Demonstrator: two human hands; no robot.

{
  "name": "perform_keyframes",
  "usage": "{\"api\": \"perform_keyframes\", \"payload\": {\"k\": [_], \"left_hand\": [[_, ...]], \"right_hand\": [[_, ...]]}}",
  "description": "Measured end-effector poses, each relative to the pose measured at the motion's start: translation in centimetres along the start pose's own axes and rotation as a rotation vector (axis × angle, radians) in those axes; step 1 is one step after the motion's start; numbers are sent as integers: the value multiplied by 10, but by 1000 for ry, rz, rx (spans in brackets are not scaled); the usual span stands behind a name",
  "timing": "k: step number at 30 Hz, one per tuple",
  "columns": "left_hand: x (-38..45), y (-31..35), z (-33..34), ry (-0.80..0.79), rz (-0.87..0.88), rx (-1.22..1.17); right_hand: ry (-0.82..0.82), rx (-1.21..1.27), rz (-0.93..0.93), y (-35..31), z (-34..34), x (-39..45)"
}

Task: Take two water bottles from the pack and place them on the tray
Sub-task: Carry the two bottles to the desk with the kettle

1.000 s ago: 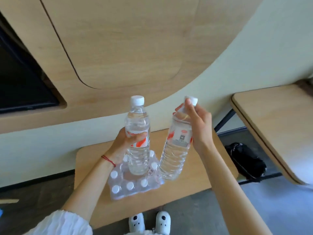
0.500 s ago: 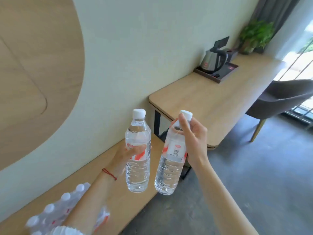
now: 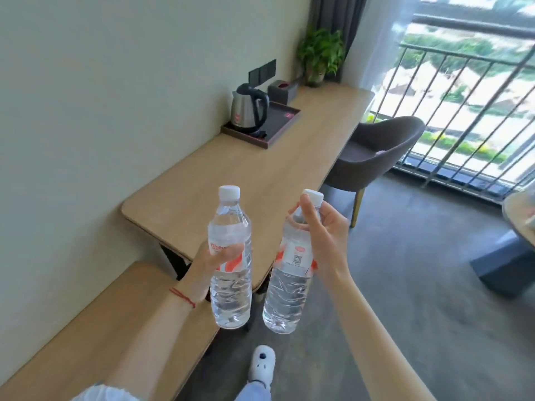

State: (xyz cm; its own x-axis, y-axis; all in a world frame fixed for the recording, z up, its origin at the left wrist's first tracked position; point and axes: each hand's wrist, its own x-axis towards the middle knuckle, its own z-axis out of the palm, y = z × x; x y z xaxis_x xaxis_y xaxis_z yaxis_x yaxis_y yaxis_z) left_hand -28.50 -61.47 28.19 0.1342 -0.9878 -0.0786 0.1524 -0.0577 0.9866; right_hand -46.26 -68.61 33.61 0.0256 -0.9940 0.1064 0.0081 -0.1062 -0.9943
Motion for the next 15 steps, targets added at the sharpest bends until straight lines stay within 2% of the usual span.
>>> {"api": "perform_keyframes", "payload": {"k": [15], "left_hand": [[333,13,140,-138,18,-36]], "right_hand": [[122,-121,-70,33,-109,311]]}}
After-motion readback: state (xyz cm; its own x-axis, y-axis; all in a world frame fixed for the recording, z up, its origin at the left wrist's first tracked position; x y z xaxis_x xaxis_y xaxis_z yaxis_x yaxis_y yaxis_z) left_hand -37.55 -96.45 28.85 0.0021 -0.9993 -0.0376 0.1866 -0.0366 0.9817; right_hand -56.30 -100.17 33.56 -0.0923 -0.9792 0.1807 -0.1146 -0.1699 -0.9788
